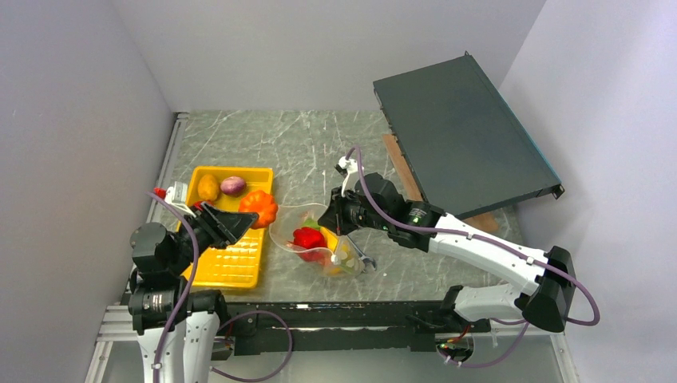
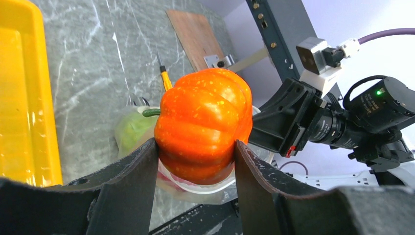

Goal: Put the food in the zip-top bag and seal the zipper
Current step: Place the fake vegetable in the zipper food storage bag.

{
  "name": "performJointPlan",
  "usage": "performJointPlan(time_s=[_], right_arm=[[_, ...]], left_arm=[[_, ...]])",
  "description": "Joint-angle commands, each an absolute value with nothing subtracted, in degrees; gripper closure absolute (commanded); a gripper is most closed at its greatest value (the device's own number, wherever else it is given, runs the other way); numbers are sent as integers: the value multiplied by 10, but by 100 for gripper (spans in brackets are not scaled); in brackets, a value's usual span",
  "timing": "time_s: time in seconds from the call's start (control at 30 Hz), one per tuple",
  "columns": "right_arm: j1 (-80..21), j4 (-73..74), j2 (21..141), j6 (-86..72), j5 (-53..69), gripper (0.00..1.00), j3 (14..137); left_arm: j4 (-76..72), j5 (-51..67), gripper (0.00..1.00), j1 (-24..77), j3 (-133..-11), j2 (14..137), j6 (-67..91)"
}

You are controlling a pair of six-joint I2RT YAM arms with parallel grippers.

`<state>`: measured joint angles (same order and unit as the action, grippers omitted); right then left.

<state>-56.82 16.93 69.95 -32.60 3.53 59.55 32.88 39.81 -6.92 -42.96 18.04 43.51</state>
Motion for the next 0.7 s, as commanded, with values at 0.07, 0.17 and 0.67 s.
performJointPlan(time_s=[0.07,0.17,0.67], right_arm=[[-565,123,692,-327,40,100,599],[-566,122,697,-328,41,100,600],[-567,123,716,-335,47,100,619]], left_arm=[[331,408,65,-58,-412,159,478],[312,411,69,-54,-409,164,489],[358,29,70,337,-500,336,454]])
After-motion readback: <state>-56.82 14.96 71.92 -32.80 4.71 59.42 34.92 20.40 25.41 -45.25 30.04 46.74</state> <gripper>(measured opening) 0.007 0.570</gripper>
